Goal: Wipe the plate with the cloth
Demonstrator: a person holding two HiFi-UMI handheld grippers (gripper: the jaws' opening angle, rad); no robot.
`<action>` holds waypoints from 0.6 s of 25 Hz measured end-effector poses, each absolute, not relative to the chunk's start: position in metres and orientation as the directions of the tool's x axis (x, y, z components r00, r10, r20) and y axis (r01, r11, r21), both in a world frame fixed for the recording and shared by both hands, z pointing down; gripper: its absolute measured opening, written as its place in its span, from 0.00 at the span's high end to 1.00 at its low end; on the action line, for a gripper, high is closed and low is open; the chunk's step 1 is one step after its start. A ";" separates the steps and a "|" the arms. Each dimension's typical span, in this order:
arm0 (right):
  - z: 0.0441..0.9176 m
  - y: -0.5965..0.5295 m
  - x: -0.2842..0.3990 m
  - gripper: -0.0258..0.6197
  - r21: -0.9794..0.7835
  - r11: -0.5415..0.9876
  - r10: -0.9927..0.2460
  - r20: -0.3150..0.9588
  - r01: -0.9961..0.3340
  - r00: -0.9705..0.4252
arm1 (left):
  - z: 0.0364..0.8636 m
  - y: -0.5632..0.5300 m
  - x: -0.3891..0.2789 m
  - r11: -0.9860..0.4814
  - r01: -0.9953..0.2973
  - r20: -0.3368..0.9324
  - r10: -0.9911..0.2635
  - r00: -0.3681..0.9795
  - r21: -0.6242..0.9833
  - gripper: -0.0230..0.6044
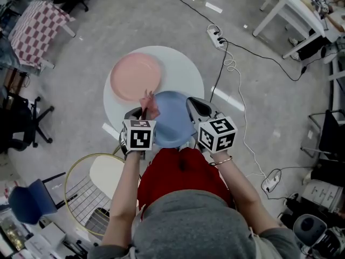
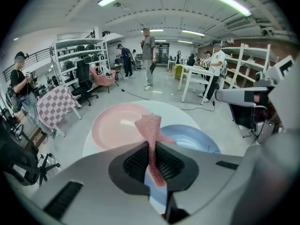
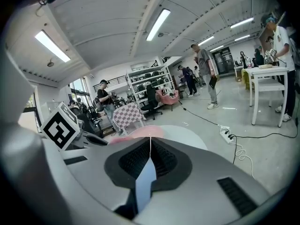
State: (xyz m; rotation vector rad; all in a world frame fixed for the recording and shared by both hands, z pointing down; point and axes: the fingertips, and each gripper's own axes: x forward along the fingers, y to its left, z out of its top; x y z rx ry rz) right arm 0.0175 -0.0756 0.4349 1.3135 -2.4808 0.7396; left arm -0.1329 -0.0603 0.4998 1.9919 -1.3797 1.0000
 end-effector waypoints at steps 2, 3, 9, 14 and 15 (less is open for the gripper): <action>0.429 -0.077 0.019 0.91 -0.317 0.465 -0.713 0.419 -0.827 -0.562 | 0.493 -0.065 -0.131 -0.350 -0.937 0.791 -0.573 0.216 0.002 0.92; 0.426 -0.078 0.020 0.91 -0.315 0.462 -0.719 0.414 -0.829 -0.558 | 0.490 -0.067 -0.131 -0.350 -0.937 0.785 -0.580 0.218 0.002 0.92; 0.403 -0.082 0.024 0.91 -0.311 0.454 -0.755 0.364 -0.835 -0.546 | 0.470 -0.076 -0.127 -0.365 -0.931 0.728 -0.644 0.235 -0.023 0.92; 0.385 -0.082 0.026 0.91 -0.303 0.460 -0.772 0.327 -0.835 -0.544 | 0.439 -0.083 -0.118 -0.378 -0.925 0.650 -0.711 0.270 -0.029 0.92; 0.382 -0.082 0.026 0.91 -0.302 0.461 -0.775 0.320 -0.834 -0.544 | 0.432 -0.085 -0.117 -0.380 -0.925 0.629 -0.725 0.279 -0.028 0.92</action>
